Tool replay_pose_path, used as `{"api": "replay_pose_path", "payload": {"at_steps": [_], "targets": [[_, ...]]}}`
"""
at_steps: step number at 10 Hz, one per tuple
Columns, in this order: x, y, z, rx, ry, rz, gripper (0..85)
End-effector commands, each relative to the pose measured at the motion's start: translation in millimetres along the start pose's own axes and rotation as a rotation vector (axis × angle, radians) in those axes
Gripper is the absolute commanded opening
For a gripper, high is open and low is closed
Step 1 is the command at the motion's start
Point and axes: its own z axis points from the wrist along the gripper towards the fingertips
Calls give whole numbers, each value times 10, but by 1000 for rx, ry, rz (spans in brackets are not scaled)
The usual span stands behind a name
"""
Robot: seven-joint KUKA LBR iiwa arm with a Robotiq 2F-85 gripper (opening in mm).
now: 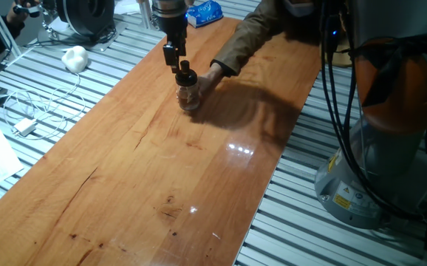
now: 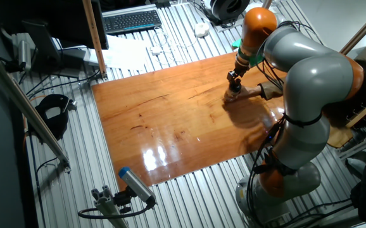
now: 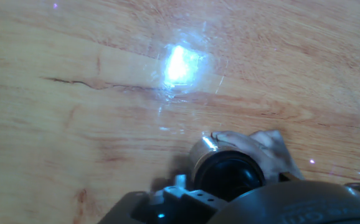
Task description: Screw the lid onto the jar
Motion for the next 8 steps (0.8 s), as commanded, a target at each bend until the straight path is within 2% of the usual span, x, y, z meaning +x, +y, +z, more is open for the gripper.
{"api": "replay_pose_path", "payload": {"at_steps": [1,2,3,7,8], "targets": [[0,5,25,-3,2,0,850],[0,9,59,-8,1,0,850],[3,9,95,-11,0,-2,680],[39,-1,150,-15,-2,-17,680],[47,-15,149,-13,-3,-17,850]]}}
